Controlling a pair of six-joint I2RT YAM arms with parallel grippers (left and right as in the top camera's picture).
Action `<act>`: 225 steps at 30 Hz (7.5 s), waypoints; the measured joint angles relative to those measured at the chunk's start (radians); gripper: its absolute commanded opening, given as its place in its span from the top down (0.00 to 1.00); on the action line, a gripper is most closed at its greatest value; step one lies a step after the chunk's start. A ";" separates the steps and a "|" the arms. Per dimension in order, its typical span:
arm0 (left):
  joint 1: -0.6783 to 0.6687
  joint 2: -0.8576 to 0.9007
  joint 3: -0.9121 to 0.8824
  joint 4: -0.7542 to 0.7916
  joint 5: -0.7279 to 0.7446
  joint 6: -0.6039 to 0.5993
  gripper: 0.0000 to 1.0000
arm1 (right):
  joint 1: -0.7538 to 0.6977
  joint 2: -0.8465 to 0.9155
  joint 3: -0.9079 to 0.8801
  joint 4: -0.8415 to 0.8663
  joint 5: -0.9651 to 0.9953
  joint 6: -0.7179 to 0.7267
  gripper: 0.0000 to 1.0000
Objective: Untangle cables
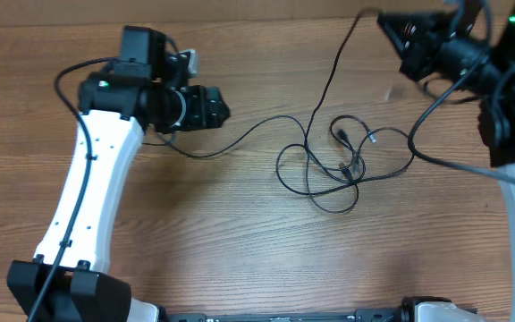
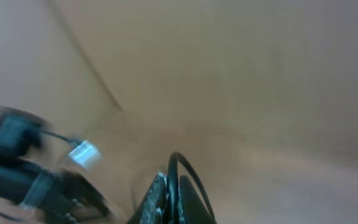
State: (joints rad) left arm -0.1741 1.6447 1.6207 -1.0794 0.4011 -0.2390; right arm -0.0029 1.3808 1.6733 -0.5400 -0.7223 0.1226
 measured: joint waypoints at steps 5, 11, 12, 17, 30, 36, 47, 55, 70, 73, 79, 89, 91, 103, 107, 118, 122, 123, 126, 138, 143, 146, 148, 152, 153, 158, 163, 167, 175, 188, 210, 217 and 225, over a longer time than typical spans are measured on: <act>-0.093 0.019 0.000 0.042 0.008 0.000 0.16 | 0.000 -0.079 0.019 0.233 -0.116 0.123 0.96; -0.163 0.077 0.000 0.071 0.007 -0.001 0.14 | 0.001 -0.093 0.029 0.186 -0.063 0.167 0.96; -0.179 0.090 0.000 0.071 0.010 -0.001 0.14 | 0.001 -0.086 0.029 0.172 -0.041 0.171 0.96; -0.249 0.158 0.000 0.071 0.019 -0.001 0.15 | 0.002 -0.070 0.029 0.123 0.071 0.180 0.96; -0.350 0.364 0.000 0.103 0.026 -0.002 0.35 | 0.003 -0.070 0.029 -0.090 0.823 0.215 0.96; -0.351 0.370 0.000 0.165 0.026 -0.005 0.39 | 0.003 -0.069 0.029 -0.186 0.888 0.218 0.96; -0.357 0.370 -0.008 0.074 -0.039 -0.052 0.27 | 0.003 -0.027 0.029 -0.403 1.074 0.217 0.96; -0.357 0.372 -0.118 0.175 -0.048 -0.077 0.31 | 0.003 0.029 0.029 -0.436 1.171 0.217 0.96; -0.376 0.372 -0.258 0.377 -0.062 -0.095 0.96 | 0.003 0.032 0.029 -0.430 1.184 0.217 0.96; -0.368 0.372 -0.230 0.283 -0.103 -0.095 0.96 | 0.003 0.032 0.029 -0.432 1.186 0.217 0.96; -0.274 0.354 -0.048 0.033 -0.270 -0.095 0.96 | -0.063 0.034 0.029 -0.394 1.213 0.217 0.96; -0.044 0.201 0.029 -0.117 -0.443 -0.095 0.96 | -0.454 0.044 0.029 -0.384 1.202 0.289 0.96; -0.046 0.201 0.029 -0.121 -0.443 -0.095 0.96 | -0.463 0.055 0.029 -0.390 1.165 0.293 0.96; -0.118 0.201 0.029 -0.122 -0.322 -0.094 0.96 | -0.464 0.203 0.029 -0.447 0.867 0.295 0.61; -0.120 0.201 0.029 -0.122 -0.318 -0.094 0.96 | -0.464 0.203 0.029 -0.457 0.842 0.295 0.30; -0.120 0.199 0.256 -0.119 -0.169 -0.013 0.96 | -0.429 0.203 0.029 -0.544 0.484 0.180 0.13; -0.120 0.198 0.420 -0.104 -0.021 0.023 0.96 | -0.316 0.203 0.029 -0.645 0.414 0.081 0.00; -0.120 0.198 0.455 -0.089 0.015 0.029 0.96 | -0.283 0.203 0.028 -0.667 0.407 0.061 0.00; -0.120 0.192 0.538 -0.038 0.097 0.028 0.96 | -0.150 0.203 0.028 -0.702 0.366 -0.026 0.00; -0.120 0.179 0.566 -0.005 0.157 -0.117 0.96 | 0.214 0.203 -0.004 -0.567 0.319 -0.229 0.00; -0.120 0.179 0.566 -0.024 0.161 -0.267 0.96 | 0.314 0.207 -0.083 -0.357 0.318 -0.240 0.00; -0.120 0.179 0.566 -0.027 0.164 -0.352 0.96 | 0.360 0.209 -0.110 -0.270 0.318 -0.243 0.00; -0.120 0.179 0.566 -0.027 0.164 -0.400 0.96 | 0.393 0.219 -0.113 -0.237 0.318 -0.244 0.01; -0.120 0.179 0.566 -0.028 0.164 -0.443 0.96 | 0.431 0.243 -0.113 -0.195 0.311 -0.246 0.25; -0.120 0.179 0.566 -0.029 0.164 -0.449 0.96 | 0.437 0.248 -0.113 -0.186 0.311 -0.245 0.60; -0.120 0.179 0.566 -0.036 0.164 -0.467 0.91 | 0.447 0.258 -0.116 -0.159 0.306 -0.255 0.96; -0.120 0.179 0.567 -0.101 0.104 -0.433 0.32 | 0.449 0.258 -0.116 -0.161 0.336 -0.253 0.96; -0.120 0.179 0.566 -0.255 -0.103 -0.370 0.21 | 0.447 0.258 -0.116 -0.167 0.530 -0.249 0.96; -0.120 0.179 0.545 -0.365 -0.366 -0.301 0.20 | 0.304 0.253 0.147 -0.180 0.793 -0.140 0.96; -0.120 0.179 0.298 -0.253 -0.410 -0.281 0.20 | 0.123 0.202 0.448 -0.175 0.666 0.021 0.96; -0.120 0.179 0.192 -0.244 -0.421 -0.281 0.20 | -0.419 0.325 0.446 -0.336 1.049 0.005 0.51; -0.120 0.179 0.191 -0.244 -0.421 -0.281 0.19 | -0.442 0.397 0.428 -0.439 0.894 0.047 0.34; -0.120 0.179 0.191 -0.245 -0.435 -0.281 0.19 | -0.423 0.413 0.424 -0.608 0.639 0.061 0.24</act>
State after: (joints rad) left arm -0.2943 1.8236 1.8114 -1.3239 -0.0338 -0.5198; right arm -0.4255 1.7935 2.0972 -1.1484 -0.0837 0.1833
